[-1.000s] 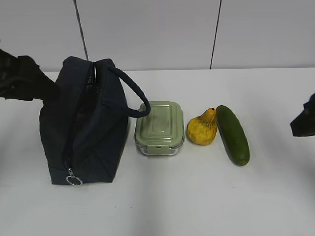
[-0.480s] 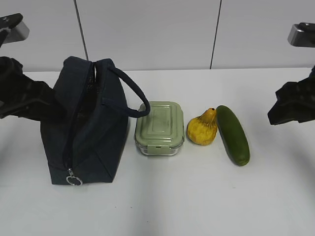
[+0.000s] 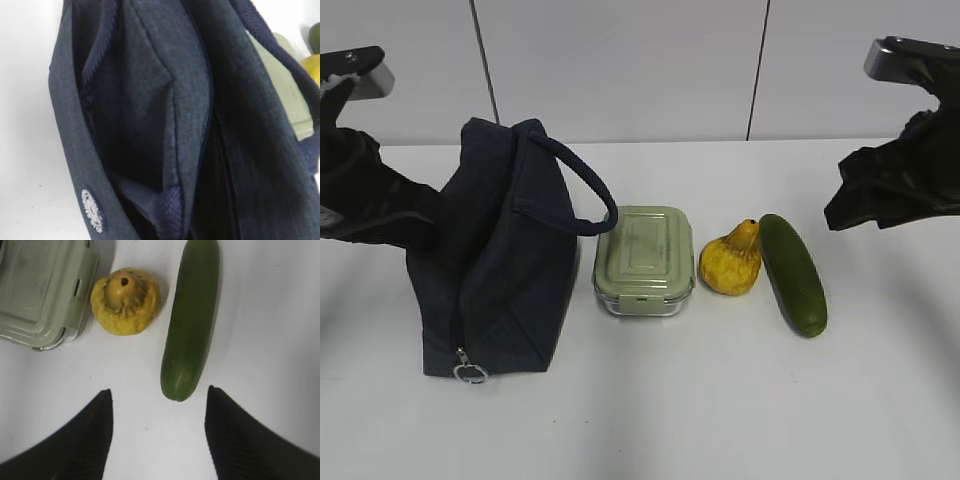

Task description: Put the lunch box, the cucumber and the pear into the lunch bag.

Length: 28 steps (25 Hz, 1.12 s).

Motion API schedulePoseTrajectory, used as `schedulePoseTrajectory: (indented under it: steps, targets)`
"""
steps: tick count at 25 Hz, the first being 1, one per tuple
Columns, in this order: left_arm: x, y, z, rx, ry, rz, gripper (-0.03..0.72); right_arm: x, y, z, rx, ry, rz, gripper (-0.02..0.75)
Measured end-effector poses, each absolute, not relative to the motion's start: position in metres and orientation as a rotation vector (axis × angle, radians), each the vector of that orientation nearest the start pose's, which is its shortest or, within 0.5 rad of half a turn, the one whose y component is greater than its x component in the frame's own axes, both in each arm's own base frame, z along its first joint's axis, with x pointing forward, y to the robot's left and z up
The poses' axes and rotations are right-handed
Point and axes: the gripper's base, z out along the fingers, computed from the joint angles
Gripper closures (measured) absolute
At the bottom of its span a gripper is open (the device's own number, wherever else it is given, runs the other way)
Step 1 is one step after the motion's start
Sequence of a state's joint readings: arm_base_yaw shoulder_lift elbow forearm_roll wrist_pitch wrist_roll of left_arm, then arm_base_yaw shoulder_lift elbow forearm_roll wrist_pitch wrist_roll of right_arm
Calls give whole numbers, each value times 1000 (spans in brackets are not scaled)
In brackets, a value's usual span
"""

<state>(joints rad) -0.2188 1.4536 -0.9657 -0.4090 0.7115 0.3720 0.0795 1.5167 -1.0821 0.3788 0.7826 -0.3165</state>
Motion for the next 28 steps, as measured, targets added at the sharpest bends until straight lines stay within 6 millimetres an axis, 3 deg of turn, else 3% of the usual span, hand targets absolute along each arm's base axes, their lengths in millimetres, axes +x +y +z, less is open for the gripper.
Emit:
schedulePoseTrajectory:
  steps: [10, 16, 23, 28]
  targets:
    - [275, -85, 254, 452, 2597, -396, 701, 364, 55, 241, -275, 2767, 382, 332]
    - [275, -85, 254, 455, 2595, -392, 701, 406, 75, 227, -336, 2895, 168, 332]
    - [276, -85, 254, 461, 2595, -384, 701, 436, 86, 226, -258, 2877, 151, 332]
    - [276, -85, 254, 461, 2595, -384, 701, 450, 88, 205, -255, 2906, 148, 279]
